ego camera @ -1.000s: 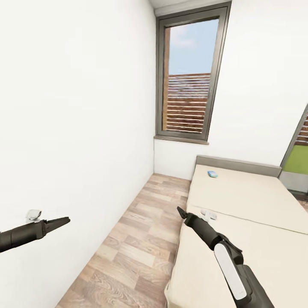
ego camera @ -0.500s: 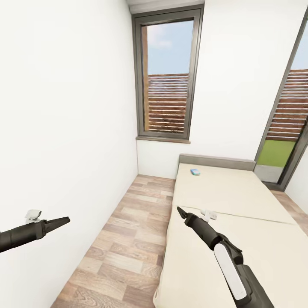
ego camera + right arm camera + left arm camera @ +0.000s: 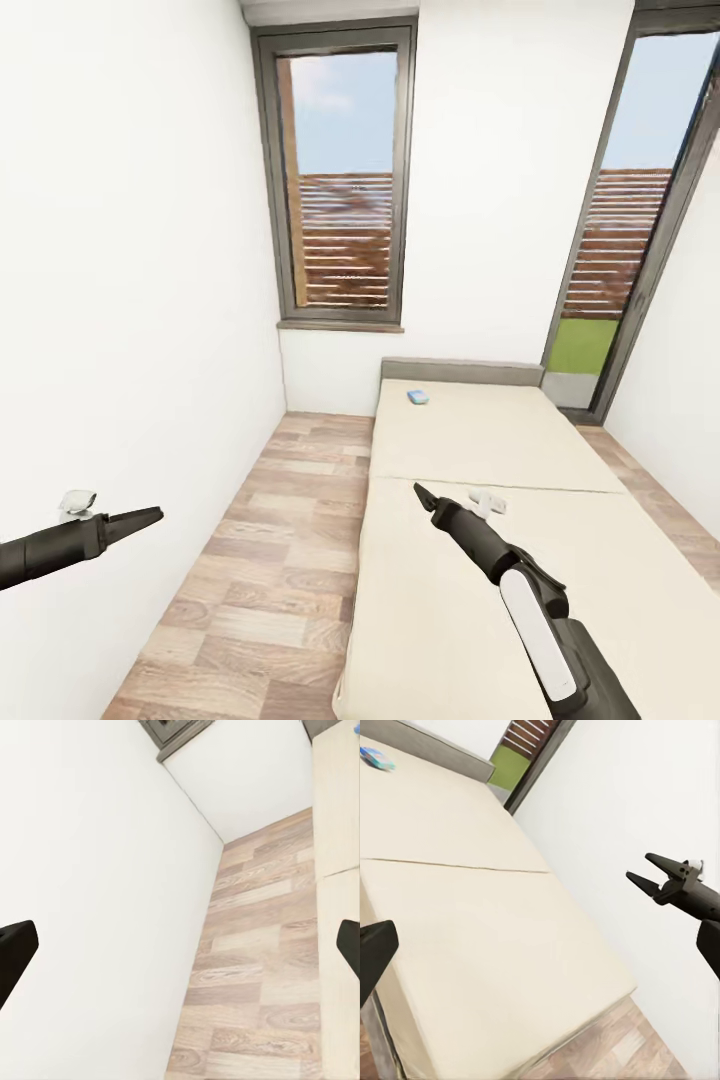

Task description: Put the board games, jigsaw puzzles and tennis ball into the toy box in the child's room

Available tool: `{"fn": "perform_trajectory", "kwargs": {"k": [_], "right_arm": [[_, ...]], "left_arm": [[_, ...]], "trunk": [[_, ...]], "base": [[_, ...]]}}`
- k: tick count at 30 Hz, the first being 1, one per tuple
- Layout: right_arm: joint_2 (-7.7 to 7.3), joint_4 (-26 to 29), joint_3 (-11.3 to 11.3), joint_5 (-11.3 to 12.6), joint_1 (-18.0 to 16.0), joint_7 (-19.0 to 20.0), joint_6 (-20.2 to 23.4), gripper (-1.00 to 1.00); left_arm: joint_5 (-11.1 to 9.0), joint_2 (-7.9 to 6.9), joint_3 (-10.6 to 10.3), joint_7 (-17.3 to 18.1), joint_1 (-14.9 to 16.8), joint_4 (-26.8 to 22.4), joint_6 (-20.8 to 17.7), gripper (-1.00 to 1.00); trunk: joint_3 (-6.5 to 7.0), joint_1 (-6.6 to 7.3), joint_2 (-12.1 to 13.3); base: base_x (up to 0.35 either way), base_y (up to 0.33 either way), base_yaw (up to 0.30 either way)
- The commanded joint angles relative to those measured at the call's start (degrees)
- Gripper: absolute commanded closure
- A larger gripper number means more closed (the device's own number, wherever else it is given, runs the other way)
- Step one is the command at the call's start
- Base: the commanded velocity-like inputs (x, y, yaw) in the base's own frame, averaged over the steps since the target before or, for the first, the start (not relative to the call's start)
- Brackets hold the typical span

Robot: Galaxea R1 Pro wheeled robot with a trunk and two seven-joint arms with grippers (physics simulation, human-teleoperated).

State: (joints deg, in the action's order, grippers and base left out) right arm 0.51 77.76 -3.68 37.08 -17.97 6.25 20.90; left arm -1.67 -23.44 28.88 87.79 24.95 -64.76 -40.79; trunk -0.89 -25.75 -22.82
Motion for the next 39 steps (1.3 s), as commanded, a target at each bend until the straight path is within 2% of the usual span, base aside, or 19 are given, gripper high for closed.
{"fn": "perform_trajectory", "kwargs": {"k": [1, 10, 17, 23, 39], "right_arm": [[0.03, 0.0, 0.0, 0.3, 0.0, 0.0, 0.3, -1.0], [-0.32, 0.5, 0.2, 0.6, 0.1, 0.2, 0.4, -1.0], [-0.91, 3.3, 0.2, 1.0, 0.1, 0.3, 0.6, -1.0], [-1.07, 3.5, 1.3, 1.2, 0.0, 0.5, 0.6, -1.0], [-0.19, 3.3, 1.7, 1.2, 0.0, 0.3, 0.8, -1.0]], "left_arm": [[0.0, -0.02, 0.0, 0.2, 0.0, 0.0, -0.6, -1.0], [-0.1, -0.11, 0.0, 0.5, 0.0, 0.0, -0.5, -1.0], [-0.3, -0.16, 0.1, 0.7, 0.0, 0.0, -0.5, -1.0], [-0.4, -0.27, 0.1, 0.8, 0.0, 0.0, -0.5, -1.0], [-0.2, -0.3, 0.1, 0.5, 0.0, 0.0, -0.6, -1.0]], "trunk": [[-0.09, -0.03, -0.1], [-0.09, -0.03, -0.1], [-0.09, -0.03, -0.1], [-0.09, -0.03, -0.1], [-0.09, -0.03, -0.1]], "base": [[0.0, 0.042, -0.28], [0.0, 0.052, -0.28], [0.0, 0.006, -0.28], [0.0, 0.001, -0.28], [0.0, 0.015, -0.28]]}}
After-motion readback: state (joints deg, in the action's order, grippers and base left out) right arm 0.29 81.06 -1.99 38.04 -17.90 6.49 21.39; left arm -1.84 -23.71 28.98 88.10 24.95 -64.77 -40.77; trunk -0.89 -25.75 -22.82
